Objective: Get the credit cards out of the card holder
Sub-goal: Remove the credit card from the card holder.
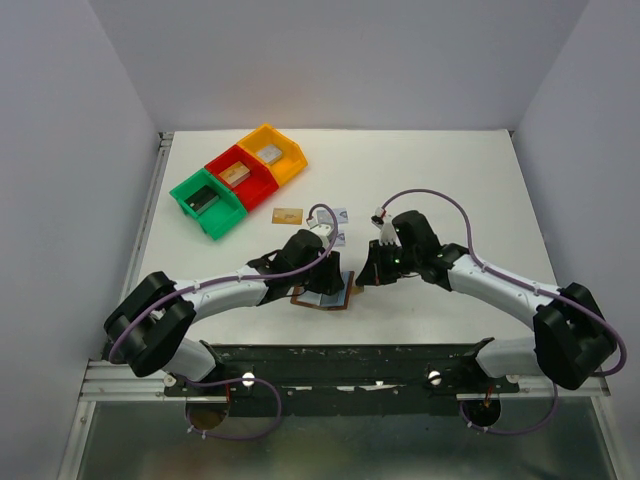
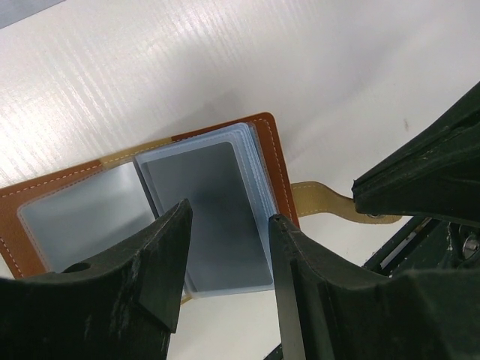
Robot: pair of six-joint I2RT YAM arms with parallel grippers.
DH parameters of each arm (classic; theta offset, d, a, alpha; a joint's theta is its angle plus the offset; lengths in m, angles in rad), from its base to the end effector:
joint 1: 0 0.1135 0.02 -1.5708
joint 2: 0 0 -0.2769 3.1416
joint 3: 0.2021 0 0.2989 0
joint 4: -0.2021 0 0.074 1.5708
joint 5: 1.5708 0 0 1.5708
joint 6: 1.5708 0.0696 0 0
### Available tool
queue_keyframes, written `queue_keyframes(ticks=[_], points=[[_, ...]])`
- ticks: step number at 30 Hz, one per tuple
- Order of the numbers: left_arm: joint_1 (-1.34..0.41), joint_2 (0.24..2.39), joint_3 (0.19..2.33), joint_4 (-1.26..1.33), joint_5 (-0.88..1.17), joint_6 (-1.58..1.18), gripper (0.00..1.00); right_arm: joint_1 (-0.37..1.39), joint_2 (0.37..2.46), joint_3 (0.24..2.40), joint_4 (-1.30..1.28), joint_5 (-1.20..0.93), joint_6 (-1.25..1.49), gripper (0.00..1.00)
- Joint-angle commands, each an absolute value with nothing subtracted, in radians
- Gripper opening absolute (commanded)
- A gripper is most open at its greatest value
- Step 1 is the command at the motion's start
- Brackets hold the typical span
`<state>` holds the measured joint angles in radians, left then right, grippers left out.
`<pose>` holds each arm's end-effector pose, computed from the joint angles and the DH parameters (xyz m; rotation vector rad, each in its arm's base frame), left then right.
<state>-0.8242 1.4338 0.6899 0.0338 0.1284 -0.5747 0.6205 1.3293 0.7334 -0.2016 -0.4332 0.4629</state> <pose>0.2289 -0.2606 0.1404 0.3736 2.4027 -0.8379 0.2479 0.2131 0.1695 -0.4219 2.4856 1.0006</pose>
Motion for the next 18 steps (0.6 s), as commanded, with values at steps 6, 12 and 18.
queue_keyframes(ticks=[6,12,18], points=[[-0.824,1.440,0.690,0.028,0.126,-0.564,0.58,0.626,1.293,0.732,-0.181,-0.459,0.472,0.00],[-0.824,1.436,0.696,0.028,0.127,-0.558,0.63,0.626,1.287,0.742,-0.181,-0.472,0.474,0.00],[-0.824,1.444,0.689,0.029,0.123,-0.566,0.61,0.626,1.287,0.738,-0.181,-0.471,0.474,0.00]])
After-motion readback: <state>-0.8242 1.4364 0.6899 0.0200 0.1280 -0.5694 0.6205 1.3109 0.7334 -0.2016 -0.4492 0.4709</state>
